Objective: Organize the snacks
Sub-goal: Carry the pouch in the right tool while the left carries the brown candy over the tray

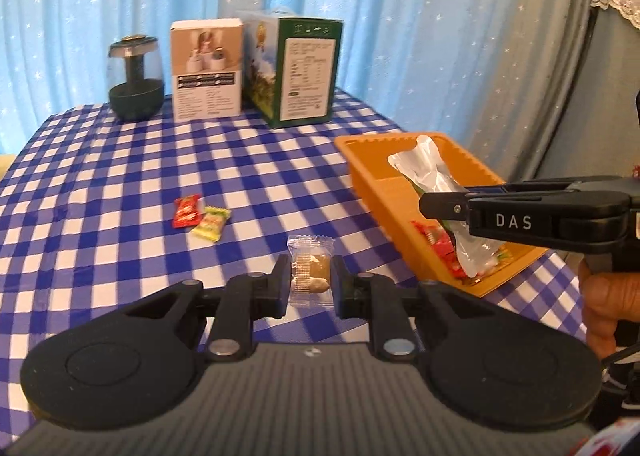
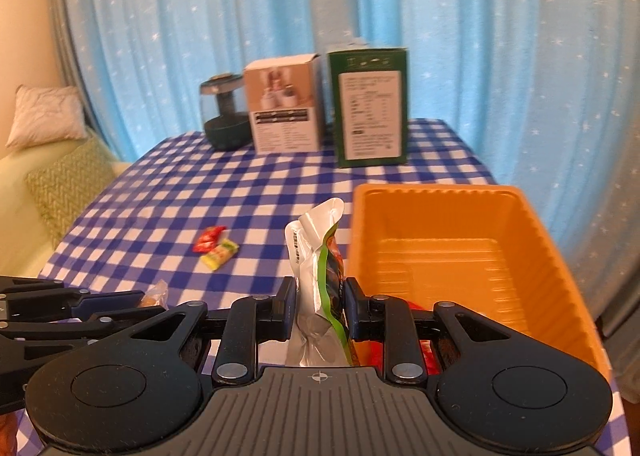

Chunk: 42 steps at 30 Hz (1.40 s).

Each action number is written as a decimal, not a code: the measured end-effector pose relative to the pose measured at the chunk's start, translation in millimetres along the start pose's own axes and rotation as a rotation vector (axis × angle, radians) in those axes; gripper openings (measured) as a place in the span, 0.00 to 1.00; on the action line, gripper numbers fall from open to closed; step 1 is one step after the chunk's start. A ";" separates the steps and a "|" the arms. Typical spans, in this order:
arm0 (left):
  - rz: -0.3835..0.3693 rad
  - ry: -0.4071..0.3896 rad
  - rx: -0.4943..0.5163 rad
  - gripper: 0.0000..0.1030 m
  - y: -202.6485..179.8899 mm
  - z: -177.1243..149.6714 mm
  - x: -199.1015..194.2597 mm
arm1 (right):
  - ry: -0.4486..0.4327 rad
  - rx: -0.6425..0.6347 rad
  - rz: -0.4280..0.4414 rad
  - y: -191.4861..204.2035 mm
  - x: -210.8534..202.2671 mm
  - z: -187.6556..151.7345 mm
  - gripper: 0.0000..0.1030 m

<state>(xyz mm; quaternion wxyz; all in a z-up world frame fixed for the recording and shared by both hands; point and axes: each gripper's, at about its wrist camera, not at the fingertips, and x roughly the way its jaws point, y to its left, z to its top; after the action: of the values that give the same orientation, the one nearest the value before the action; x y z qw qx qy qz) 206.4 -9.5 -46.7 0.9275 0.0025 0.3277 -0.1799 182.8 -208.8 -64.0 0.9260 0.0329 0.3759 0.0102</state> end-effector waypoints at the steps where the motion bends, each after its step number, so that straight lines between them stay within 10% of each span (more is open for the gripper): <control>1: -0.007 -0.002 0.005 0.18 -3.5 1.6 0.9 | -0.005 0.004 -0.009 -4.0 -2.4 0.5 0.25; 42: -0.190 0.004 0.111 0.18 -115.1 40.0 83.8 | 0.012 0.190 -0.258 -127.9 -20.3 -8.5 0.25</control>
<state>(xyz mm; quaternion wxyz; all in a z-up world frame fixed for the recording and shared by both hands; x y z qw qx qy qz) 252.4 -150.0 -53.3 0.9041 0.0231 0.3179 -0.2847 161.6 -336.8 -64.7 0.9101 0.0717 0.3817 -0.1445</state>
